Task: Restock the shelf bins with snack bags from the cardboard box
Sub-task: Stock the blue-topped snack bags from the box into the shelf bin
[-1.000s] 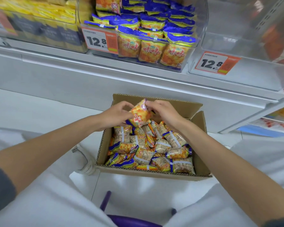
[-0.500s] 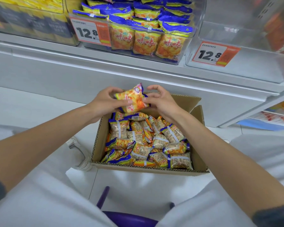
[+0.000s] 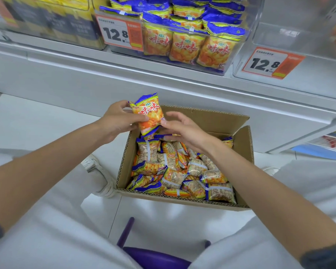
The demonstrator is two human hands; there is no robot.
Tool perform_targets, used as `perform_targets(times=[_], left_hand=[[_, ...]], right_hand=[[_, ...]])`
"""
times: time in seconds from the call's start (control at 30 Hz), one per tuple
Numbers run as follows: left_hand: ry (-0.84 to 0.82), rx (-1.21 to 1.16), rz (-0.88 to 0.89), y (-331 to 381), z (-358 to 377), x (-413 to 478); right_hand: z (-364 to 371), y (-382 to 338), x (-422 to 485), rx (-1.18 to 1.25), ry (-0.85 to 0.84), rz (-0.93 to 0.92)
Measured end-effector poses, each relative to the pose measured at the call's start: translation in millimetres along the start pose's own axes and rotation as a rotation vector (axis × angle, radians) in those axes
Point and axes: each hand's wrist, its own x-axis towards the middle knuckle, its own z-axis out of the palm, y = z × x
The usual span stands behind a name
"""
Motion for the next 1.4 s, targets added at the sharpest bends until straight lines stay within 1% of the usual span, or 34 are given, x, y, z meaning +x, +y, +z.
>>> perform_targets(times=[0.07, 0.17, 0.27, 0.37, 0.47, 0.6, 0.7, 0.8, 0.9, 1.07, 1.17, 1.3, 1.4], left_hand=[[0.047, -0.035, -0.004, -2.4, -8.6, 0.4], [0.068, -0.038, -0.006, -7.5, -17.4, 0.4], [0.086, -0.007, -0.010, -13.3, -22.7, 0.8], [0.104, 0.002, -0.002, -13.5, -26.4, 0.3], [0.133, -0.012, 0.016, -12.5, -27.3, 0.7], [0.131, -0.009, 0.068, -8.4, -20.7, 2.2], [0.118, 0.020, 0.133, -2.8, -12.9, 2.2], [0.108, 0.018, 0.184, 5.3, -6.1, 2.6], [0.070, -0.012, 0.192, 14.3, 1.3, 0.8], [-0.088, -0.150, 0.116, 28.3, 15.6, -6.5], [-0.135, -0.169, 0.116, 33.2, 17.5, -9.9], [-0.198, -0.224, 0.140, 41.5, 12.3, -13.2], [-0.108, -0.155, 0.209, 46.6, 6.8, -12.3]], right_hand=[[4.5, 20.7, 1.0, -0.202, 0.016, 0.032], [15.1, 61.2, 3.5, -0.549, -0.047, 0.077], [31.1, 95.6, 10.3, -0.720, -0.132, 0.093], [38.9, 112.2, 17.0, -0.826, -0.096, 0.019], [31.1, 103.1, 19.5, -0.746, -0.024, -0.037], [-1.9, 49.1, 15.2, -0.564, 0.128, -0.083], [-27.7, 6.7, 4.8, -0.425, 0.265, -0.158], [-37.7, -22.5, -6.7, -0.257, 0.376, -0.244], [-35.8, -44.1, -13.7, -0.066, 0.375, -0.293], [-19.6, -59.4, -14.0, 0.033, 0.338, -0.272], [-5.5, -67.4, -12.0, 0.027, 0.312, -0.266], [9.5, -81.9, -9.5, -0.044, 0.350, -0.324], [19.5, -99.6, -9.7, -0.132, 0.312, -0.341]])
